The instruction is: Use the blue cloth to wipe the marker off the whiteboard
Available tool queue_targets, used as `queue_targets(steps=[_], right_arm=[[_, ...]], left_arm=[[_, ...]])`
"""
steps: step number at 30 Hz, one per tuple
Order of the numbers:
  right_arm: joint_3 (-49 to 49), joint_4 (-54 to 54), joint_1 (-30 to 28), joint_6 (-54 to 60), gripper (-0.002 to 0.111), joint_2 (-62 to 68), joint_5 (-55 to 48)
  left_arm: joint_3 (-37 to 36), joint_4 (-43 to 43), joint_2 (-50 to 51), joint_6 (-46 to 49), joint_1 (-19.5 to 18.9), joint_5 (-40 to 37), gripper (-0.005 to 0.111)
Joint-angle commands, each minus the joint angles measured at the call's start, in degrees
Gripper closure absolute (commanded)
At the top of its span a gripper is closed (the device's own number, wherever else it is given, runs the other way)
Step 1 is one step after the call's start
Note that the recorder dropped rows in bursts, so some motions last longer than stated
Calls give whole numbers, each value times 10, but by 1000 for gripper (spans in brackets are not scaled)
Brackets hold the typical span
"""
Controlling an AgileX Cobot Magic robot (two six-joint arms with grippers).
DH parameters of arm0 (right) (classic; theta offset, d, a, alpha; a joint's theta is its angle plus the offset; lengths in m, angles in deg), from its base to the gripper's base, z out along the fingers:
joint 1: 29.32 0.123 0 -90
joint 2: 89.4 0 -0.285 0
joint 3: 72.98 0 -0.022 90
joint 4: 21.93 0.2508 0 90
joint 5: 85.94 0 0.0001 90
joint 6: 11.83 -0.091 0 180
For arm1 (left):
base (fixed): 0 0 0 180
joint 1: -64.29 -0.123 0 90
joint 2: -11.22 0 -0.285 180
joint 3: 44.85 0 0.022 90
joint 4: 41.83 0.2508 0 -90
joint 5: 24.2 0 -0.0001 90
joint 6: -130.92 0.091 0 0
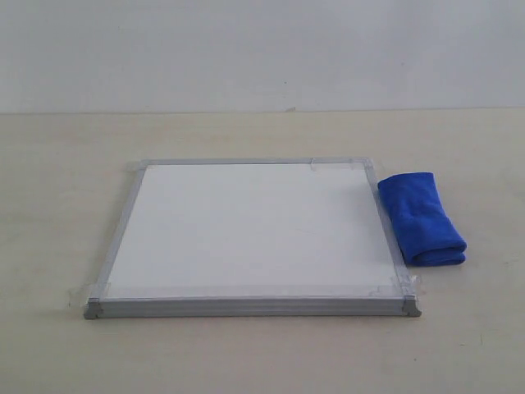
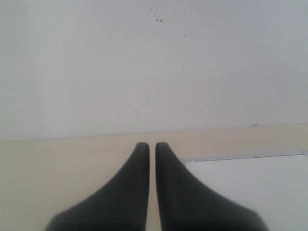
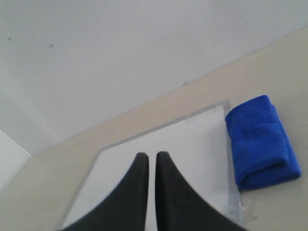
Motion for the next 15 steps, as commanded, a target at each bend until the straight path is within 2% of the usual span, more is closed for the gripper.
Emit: queue_targets(steps=[1,10,15], right_arm=[[40,70,-1,186,107,-5,16],[40,70,-1,288,107,-5,-71],[40,63,-1,357,107,-57,-92]], left_arm=[[2,1,1,-1,2,0,102],[2,1,1,-1,2,0,102],[2,1,1,-1,2,0,102]])
